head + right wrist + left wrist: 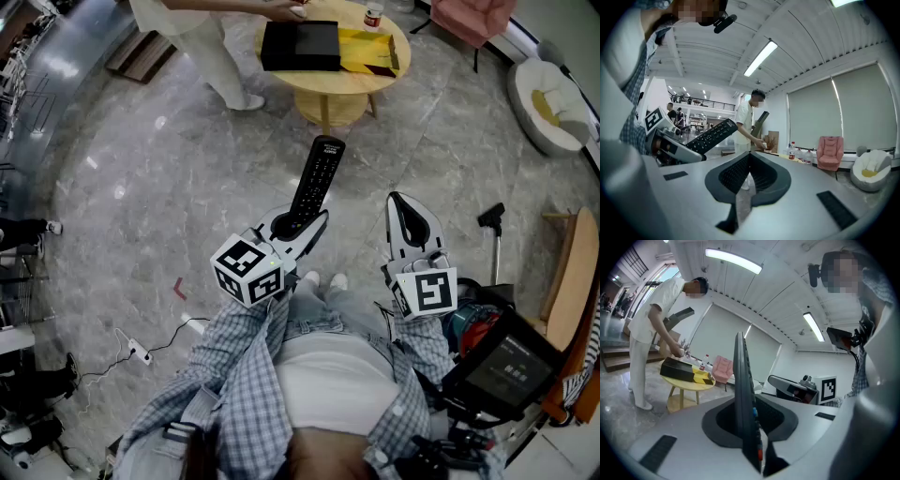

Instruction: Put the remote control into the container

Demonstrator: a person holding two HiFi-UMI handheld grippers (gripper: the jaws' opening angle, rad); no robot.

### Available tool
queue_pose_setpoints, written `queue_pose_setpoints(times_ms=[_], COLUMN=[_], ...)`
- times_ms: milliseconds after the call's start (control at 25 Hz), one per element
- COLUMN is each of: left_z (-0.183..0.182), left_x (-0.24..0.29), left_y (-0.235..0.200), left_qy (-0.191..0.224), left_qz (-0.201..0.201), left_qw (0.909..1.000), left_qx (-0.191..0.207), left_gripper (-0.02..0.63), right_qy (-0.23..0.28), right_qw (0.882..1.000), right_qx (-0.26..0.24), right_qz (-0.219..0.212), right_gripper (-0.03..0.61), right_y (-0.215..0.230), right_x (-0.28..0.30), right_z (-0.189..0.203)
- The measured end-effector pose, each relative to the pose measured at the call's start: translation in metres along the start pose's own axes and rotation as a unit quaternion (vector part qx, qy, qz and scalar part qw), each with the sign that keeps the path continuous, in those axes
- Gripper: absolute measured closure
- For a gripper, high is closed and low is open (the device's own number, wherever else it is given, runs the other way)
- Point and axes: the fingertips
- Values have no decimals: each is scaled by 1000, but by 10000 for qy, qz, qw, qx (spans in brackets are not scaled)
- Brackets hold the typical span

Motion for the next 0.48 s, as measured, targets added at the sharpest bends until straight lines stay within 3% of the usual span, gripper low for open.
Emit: queue_pose_setpoints(times_ms=[480], left_z=[0], left_x=[1], left_y=[2], left_qy=[16], left_qz=[-18], left_qw=[10000], left_qx=[-4], left_gripper=[534], right_qy=[24], right_qw=[10000], right_qx=[-6], right_qz=[52], right_gripper=[571], right_y=[3], right_x=[-4], right_z=[0])
Point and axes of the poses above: the fingertips, and each gripper's own axes: x forward along the fingers, y to its right, z out of its underside, and after that the axes turned 9 degrees about -z, right-handed
